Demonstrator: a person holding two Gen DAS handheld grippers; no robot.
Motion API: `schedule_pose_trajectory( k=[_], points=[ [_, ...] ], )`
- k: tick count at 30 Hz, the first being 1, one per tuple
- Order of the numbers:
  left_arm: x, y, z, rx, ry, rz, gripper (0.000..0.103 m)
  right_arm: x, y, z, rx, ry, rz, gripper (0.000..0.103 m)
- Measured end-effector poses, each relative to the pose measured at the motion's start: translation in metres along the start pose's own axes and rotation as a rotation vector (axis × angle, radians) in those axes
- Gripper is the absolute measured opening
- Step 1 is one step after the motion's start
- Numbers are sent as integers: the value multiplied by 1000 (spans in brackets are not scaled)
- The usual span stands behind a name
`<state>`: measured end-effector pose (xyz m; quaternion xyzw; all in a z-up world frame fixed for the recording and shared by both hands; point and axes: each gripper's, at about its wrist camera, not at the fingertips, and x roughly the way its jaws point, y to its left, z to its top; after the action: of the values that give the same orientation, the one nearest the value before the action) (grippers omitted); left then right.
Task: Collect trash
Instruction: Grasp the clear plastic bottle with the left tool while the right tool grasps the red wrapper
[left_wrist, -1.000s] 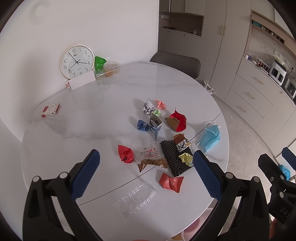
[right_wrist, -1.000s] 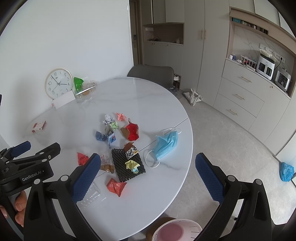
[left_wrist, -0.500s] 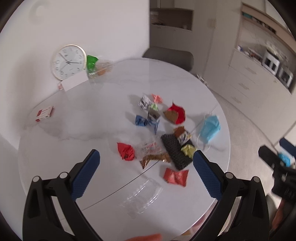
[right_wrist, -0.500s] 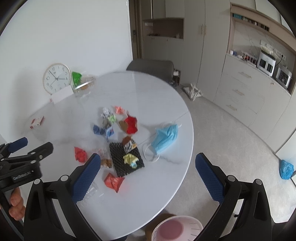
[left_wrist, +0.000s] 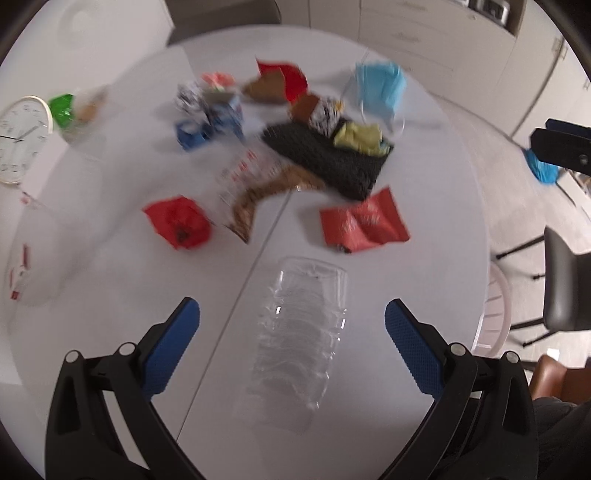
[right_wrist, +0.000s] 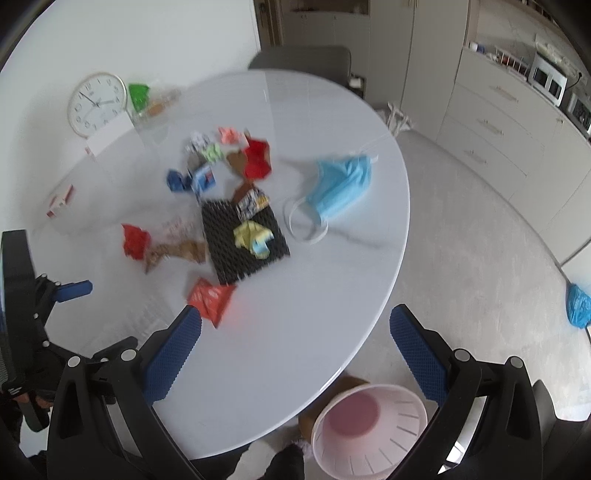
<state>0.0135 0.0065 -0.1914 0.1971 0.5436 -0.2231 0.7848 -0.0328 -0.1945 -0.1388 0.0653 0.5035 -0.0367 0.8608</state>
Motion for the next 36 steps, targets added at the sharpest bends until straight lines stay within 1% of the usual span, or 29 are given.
schedule_pose_trajectory(
  k=[3, 4, 6, 8, 10, 12, 14, 16, 18, 22, 23, 24, 25, 26, 27, 30, 32, 36],
  points=[
    [19, 0, 2, 6, 34, -29, 96, 18, 1, -4, 29, 50, 4, 101],
    [23, 0, 0, 9, 43, -43, 94, 25, 2, -5, 45, 67, 14, 101],
    [30, 0, -3, 18, 61, -60, 87, 38, 7, -6, 70, 97, 40, 101],
    [41, -1, -6, 20, 84, -58, 69, 50, 16, -5, 76, 116, 54, 101],
    [51, 2, -11, 1, 111, -49, 64, 62, 25, -3, 75, 134, 71, 101],
    [49, 6, -14, -21, 98, -59, 64, 75, 35, 1, 73, 147, 84, 99],
    [47, 10, -18, -39, 92, -73, 64, 91, 43, 3, 80, 173, 94, 92],
    [43, 14, -22, -51, 77, -75, 64, 104, 46, 4, 103, 198, 94, 88],
    [40, 19, -25, -71, 71, -87, 64, 117, 47, 3, 134, 230, 94, 77],
    [33, 34, -30, -132, 58, -121, 64, 131, 44, 0, 207, 265, 126, 63],
    [33, 37, -30, -139, 54, -120, 64, 132, 45, 0, 212, 269, 133, 58],
    [32, 39, -30, -142, 50, -117, 64, 132, 45, -1, 215, 270, 143, 48],
    [31, 40, -30, -141, 45, -113, 64, 133, 45, -2, 223, 273, 164, 43],
    [29, 45, -26, -140, 45, -111, 64, 133, 45, -3, 230, 273, 179, 32],
    [24, 43, -28, -139, 43, -110, 64, 132, 44, -4, 237, 272, 193, 26],
    [20, 42, -26, -136, 38, -110, 64, 127, 44, -6, 246, 258, 225, 20],
    [11, 41, -29, -131, 30, -108, 64, 119, 42, -7, 250, 238, 252, 18],
    [8, 30, -24, -106, 13, -107, 64, 108, 32, -10, 254, 203, 283, 16]
  ],
)
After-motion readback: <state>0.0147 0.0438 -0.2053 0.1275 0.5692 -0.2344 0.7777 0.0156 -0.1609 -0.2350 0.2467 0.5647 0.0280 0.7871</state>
